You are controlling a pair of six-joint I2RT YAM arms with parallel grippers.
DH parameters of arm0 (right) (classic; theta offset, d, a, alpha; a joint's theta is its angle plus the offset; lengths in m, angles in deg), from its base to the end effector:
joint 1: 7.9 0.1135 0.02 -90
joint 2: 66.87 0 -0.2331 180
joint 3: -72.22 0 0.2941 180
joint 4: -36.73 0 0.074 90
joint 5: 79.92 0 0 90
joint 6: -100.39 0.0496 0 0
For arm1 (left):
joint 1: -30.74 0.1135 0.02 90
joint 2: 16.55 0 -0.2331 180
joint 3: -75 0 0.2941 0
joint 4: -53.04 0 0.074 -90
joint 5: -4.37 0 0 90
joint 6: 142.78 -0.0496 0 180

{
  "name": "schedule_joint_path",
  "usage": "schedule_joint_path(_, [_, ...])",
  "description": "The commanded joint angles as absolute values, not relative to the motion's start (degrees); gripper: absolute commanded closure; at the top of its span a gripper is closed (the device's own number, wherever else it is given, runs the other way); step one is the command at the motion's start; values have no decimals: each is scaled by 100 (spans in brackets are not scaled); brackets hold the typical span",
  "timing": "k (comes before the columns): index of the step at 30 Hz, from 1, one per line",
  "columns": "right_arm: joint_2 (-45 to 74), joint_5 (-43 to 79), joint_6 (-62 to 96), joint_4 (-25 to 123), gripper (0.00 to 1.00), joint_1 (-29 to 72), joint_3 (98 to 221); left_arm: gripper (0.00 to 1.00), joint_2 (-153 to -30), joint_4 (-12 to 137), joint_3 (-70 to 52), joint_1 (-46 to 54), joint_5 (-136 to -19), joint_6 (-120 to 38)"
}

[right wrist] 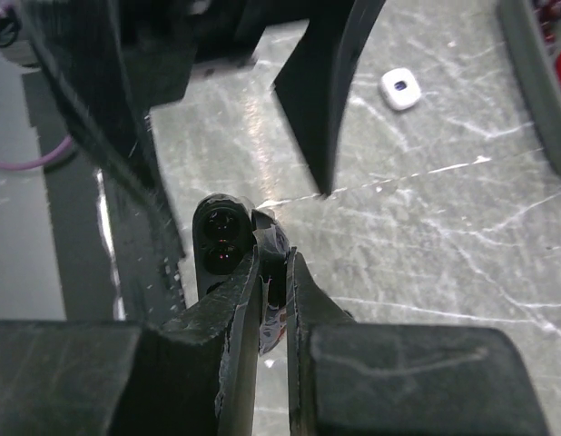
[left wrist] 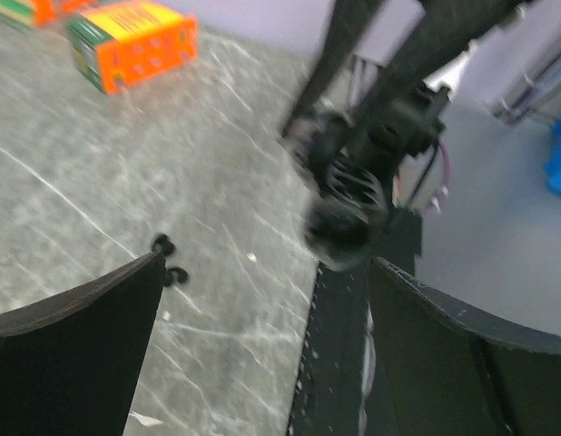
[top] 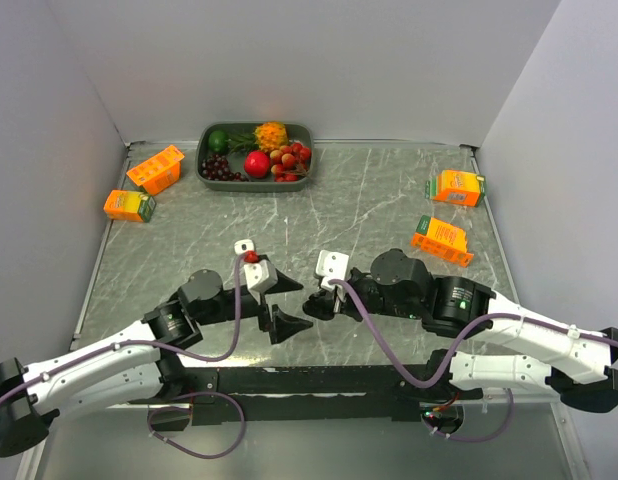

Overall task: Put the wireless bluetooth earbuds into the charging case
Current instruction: Adjust the charging case.

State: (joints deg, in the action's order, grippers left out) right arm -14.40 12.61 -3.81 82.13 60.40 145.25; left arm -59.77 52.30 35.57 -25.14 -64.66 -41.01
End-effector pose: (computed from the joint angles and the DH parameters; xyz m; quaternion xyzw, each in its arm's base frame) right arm 0.0961 0.2475 0.3497 -0.5644 0.6255 0.2614 0.4710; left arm 0.1332 -0.2283 0.2473 0.3840 0.6143 -0.4863 0.4885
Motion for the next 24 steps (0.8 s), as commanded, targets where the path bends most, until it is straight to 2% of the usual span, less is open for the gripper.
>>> schedule_joint_path(1, [-1572, 824, -552, 7672, 100, 6110, 14385, 4, -6163, 5146, 3273, -2490, -5760, -4135])
schedule_joint_path(7, [-1414, 806, -587, 7733, 100, 6145, 14420, 1, -6181, 4759, 3309, -2481, -5610, -4030])
schedule_joint_path(16, [-1124, 938, -526, 7689, 100, 6215, 14622, 13, -6313, 4530, 3273, -2481, -5522, -4030])
schedule_joint_path(22, [-1071, 973, -438, 7619, 100, 6224, 14692, 34, -6278, 4565, 3335, -2490, -5583, -4144])
schedule_joint_path(24, [-1053, 973, -412, 7645, 100, 6242, 14727, 37, -6261, 4565, 3370, -2481, -5592, -4161])
